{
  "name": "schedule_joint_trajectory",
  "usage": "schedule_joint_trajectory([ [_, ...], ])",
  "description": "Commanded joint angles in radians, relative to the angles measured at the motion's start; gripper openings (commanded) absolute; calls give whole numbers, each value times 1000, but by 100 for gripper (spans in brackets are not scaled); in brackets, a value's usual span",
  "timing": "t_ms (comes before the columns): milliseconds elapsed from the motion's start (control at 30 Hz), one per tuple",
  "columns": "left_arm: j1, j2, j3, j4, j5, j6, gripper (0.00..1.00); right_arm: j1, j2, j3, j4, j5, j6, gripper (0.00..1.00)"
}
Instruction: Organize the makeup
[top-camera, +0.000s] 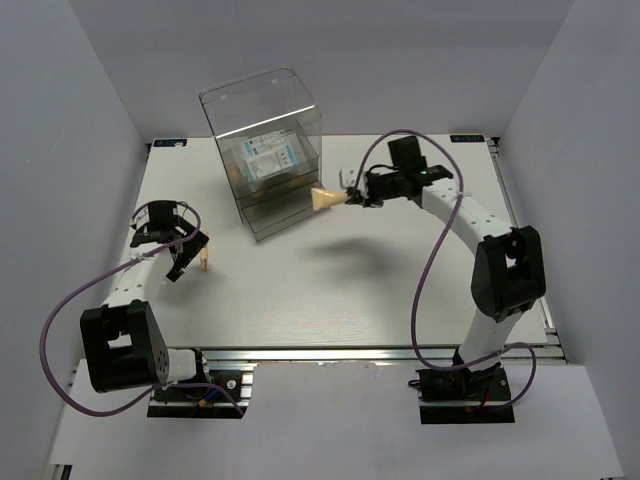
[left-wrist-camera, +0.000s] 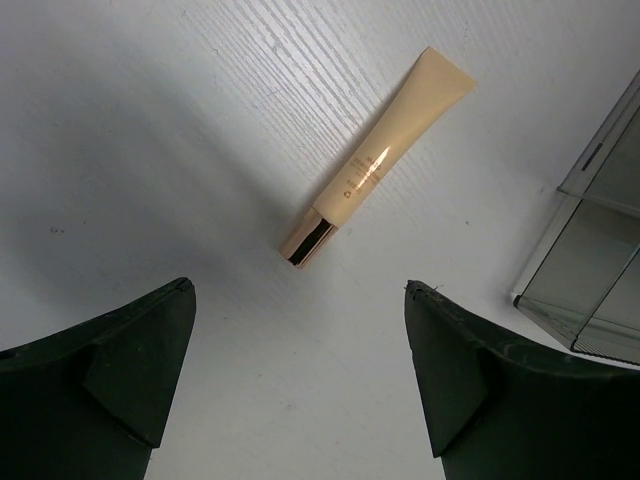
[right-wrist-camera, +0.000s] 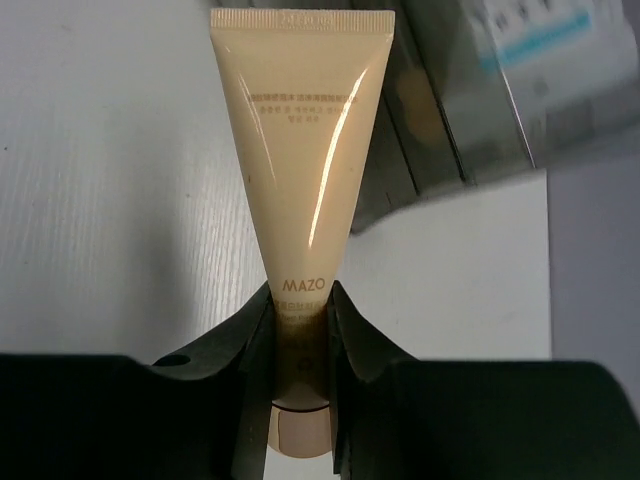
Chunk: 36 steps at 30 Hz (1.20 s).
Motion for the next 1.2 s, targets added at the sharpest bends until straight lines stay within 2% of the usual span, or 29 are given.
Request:
schedule_joint_trajectory([
  [0,7,4,27,9,9,27,94,101,50,43,-81,18,-396,13],
  [200,7,-6,29,-17,-29,77,94,235,253,329,-144,136,-507,14],
  [300,7,-17,18,-24,-21,96,94,284,341,436,-115,195,-483,16],
  [400,9,-22,0,-19,-3,107,94,321,416,505,-86,258,-443,28],
  [433,7,-22,-3,-14,0,110,94,327,432,519,-77,271,-433,35],
  [500,7,-22,-16,-11,3,119,93,342,473,547,-58,313,-394,41],
  [600,7,-25,-29,16,12,139,91,359,524,580,6,388,-288,57],
  [667,7,-20,-36,27,20,157,89,371,556,602,43,451,-216,63],
  [733,7,-15,-36,30,22,165,88,376,564,608,90,483,-164,63],
  [900,7,-3,-40,55,29,179,79,368,500,588,107,482,-3,57],
  [967,7,11,-39,70,31,194,77,344,399,530,112,395,34,56],
  [1000,6,32,-36,85,28,199,76,333,360,500,115,358,150,55],
  [1033,7,44,-30,96,26,211,75,309,316,414,126,291,187,54],
  [1167,-5,129,-2,176,40,240,70,267,66,148,216,226,295,54],
])
